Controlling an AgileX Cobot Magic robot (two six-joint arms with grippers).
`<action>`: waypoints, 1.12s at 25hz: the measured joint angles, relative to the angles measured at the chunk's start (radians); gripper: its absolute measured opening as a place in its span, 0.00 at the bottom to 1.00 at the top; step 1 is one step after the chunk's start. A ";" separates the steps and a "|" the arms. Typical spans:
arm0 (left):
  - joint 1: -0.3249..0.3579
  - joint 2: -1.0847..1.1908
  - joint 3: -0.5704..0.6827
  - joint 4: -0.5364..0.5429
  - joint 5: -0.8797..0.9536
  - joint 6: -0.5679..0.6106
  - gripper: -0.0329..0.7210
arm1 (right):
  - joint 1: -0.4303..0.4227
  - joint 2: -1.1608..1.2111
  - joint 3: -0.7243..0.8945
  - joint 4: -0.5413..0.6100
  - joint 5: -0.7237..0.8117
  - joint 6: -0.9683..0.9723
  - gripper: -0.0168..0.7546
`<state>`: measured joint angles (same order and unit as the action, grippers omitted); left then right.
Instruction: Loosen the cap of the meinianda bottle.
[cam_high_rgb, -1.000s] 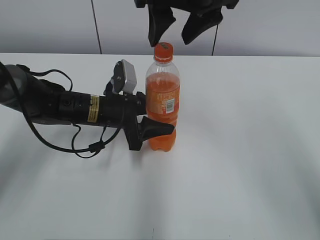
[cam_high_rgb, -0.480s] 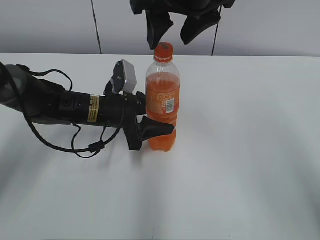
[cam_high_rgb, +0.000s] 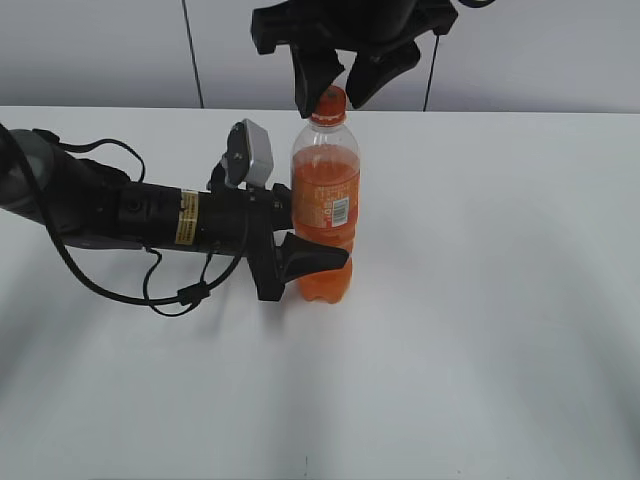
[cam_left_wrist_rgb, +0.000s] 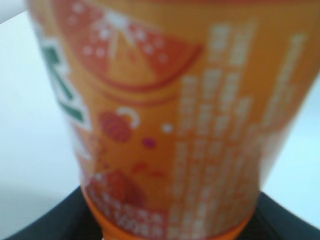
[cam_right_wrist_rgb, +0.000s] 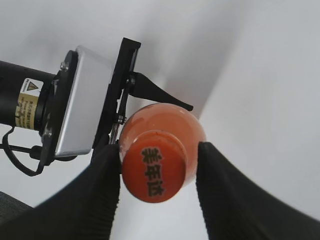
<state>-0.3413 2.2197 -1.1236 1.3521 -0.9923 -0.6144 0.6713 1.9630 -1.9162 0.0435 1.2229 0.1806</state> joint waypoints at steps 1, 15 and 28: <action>0.000 0.000 0.000 0.000 0.000 0.000 0.58 | 0.000 0.000 0.000 0.000 0.000 -0.001 0.50; 0.000 0.000 0.000 0.000 0.000 0.000 0.58 | 0.002 0.000 0.000 0.006 0.000 -0.279 0.37; 0.001 0.000 0.000 0.005 -0.003 0.002 0.58 | 0.002 -0.002 -0.001 0.019 0.000 -1.247 0.37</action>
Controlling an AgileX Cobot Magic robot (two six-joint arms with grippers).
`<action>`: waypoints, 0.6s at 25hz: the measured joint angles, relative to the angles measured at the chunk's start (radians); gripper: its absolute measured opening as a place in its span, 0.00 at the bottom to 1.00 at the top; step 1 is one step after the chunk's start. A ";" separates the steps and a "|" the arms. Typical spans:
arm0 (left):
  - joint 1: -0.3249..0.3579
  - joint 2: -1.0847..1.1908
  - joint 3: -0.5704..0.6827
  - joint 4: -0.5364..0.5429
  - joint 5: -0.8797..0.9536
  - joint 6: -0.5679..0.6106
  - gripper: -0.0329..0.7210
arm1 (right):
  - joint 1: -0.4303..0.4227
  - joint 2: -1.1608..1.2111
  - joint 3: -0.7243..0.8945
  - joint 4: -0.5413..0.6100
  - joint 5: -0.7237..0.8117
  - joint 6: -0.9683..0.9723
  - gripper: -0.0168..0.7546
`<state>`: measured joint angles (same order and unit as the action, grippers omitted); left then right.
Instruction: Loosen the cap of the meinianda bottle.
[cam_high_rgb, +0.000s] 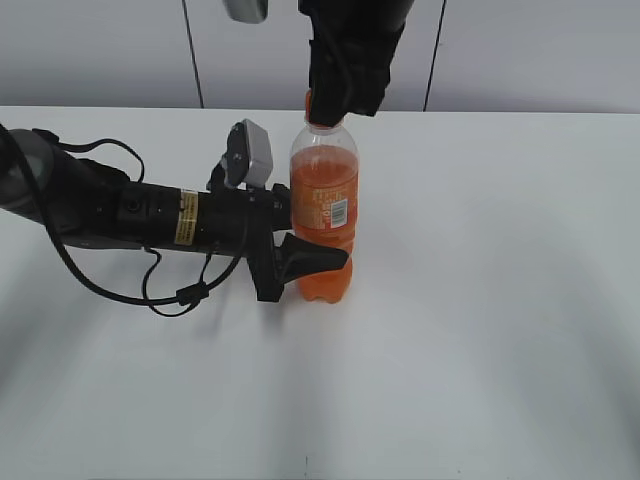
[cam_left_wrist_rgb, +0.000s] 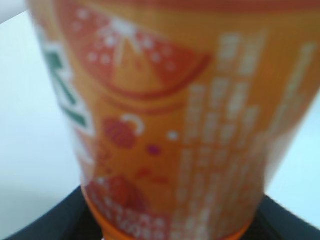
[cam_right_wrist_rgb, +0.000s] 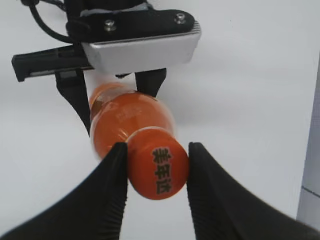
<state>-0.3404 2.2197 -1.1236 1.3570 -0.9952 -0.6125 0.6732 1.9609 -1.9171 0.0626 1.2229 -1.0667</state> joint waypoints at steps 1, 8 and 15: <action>0.000 0.000 0.000 0.000 0.000 0.000 0.58 | 0.000 0.000 0.000 0.002 0.000 -0.026 0.37; 0.000 0.000 0.000 0.001 0.000 0.000 0.58 | 0.000 -0.001 0.000 0.015 0.001 -0.144 0.37; 0.000 0.000 0.000 0.001 0.000 0.000 0.58 | 0.000 -0.001 0.000 0.015 0.001 -0.180 0.37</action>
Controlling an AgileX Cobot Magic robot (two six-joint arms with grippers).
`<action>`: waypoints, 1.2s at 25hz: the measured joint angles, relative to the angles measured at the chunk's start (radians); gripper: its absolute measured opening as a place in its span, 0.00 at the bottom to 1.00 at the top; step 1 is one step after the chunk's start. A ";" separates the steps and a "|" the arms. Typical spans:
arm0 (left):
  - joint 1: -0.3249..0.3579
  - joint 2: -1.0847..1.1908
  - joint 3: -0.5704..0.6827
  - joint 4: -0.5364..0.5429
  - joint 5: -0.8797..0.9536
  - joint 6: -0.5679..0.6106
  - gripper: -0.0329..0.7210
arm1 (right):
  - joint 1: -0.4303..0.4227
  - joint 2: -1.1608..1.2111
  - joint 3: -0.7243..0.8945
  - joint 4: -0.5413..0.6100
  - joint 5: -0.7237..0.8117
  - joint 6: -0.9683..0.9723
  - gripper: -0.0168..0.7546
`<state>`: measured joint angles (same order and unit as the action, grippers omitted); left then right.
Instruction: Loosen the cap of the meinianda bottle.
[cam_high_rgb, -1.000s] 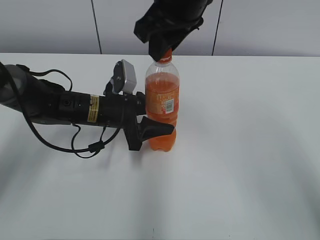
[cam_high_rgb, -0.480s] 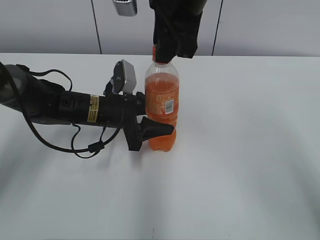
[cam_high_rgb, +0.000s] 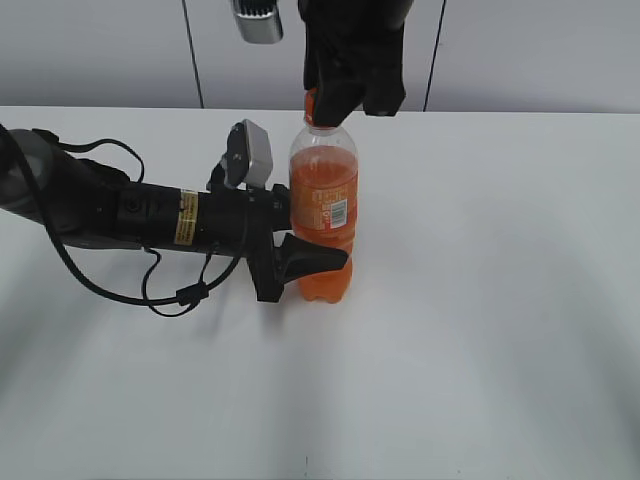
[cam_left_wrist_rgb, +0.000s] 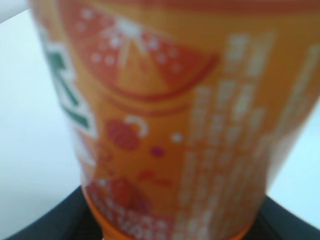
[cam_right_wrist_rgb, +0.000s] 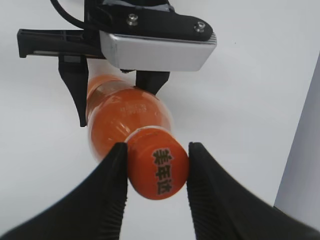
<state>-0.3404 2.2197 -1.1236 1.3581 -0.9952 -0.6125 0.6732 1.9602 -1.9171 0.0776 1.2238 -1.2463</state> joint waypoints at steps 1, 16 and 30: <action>0.000 0.000 0.000 0.000 0.000 0.000 0.58 | 0.000 0.000 0.000 0.000 0.000 -0.003 0.37; 0.000 0.000 0.000 -0.003 0.002 -0.004 0.58 | 0.000 -0.012 0.000 0.048 -0.002 -0.005 0.66; 0.000 0.000 0.000 -0.003 0.002 -0.005 0.58 | 0.000 -0.101 0.000 0.064 -0.002 0.609 0.66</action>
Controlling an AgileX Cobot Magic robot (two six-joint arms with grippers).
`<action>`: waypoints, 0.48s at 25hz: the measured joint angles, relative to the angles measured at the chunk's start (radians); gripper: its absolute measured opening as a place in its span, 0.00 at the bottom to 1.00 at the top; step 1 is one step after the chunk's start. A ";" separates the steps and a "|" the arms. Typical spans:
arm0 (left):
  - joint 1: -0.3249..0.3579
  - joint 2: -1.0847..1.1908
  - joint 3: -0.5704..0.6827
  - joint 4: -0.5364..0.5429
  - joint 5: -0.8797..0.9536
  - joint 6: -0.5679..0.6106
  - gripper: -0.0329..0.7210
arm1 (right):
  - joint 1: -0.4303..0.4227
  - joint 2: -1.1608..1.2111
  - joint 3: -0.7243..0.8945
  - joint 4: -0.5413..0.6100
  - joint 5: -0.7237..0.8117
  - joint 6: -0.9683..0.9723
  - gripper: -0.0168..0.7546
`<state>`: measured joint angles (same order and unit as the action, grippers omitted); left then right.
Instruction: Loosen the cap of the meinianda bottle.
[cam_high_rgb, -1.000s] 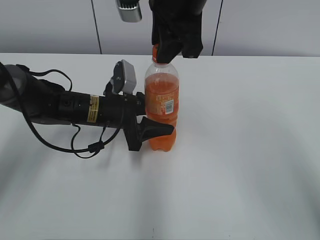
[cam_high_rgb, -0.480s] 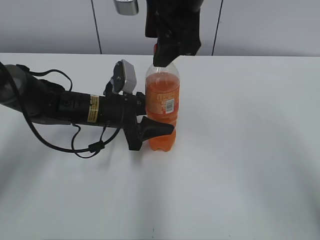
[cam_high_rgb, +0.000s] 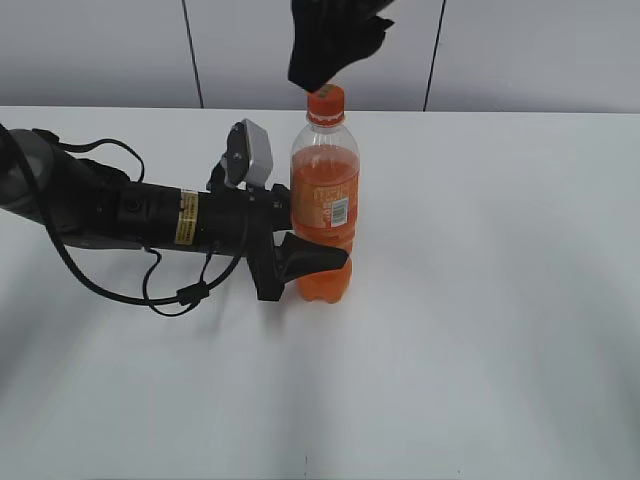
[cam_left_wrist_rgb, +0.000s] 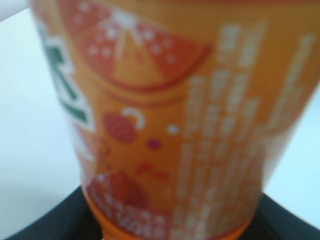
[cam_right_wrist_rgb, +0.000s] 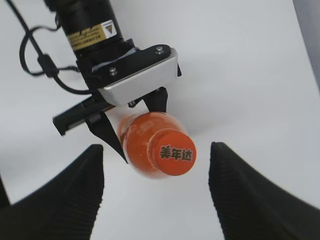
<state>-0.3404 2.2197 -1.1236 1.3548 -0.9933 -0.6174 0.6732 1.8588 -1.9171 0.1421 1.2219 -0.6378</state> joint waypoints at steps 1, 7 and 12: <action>0.000 0.000 0.000 0.000 0.000 0.000 0.58 | 0.000 0.000 0.000 -0.001 0.001 0.104 0.66; 0.000 0.000 0.000 0.000 0.000 0.000 0.58 | 0.000 0.000 0.000 -0.061 0.001 0.751 0.66; 0.000 0.000 0.000 0.000 0.000 0.000 0.58 | 0.000 0.011 0.000 -0.069 0.001 0.835 0.66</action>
<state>-0.3404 2.2197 -1.1236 1.3548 -0.9933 -0.6174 0.6732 1.8695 -1.9171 0.0735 1.2228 0.1973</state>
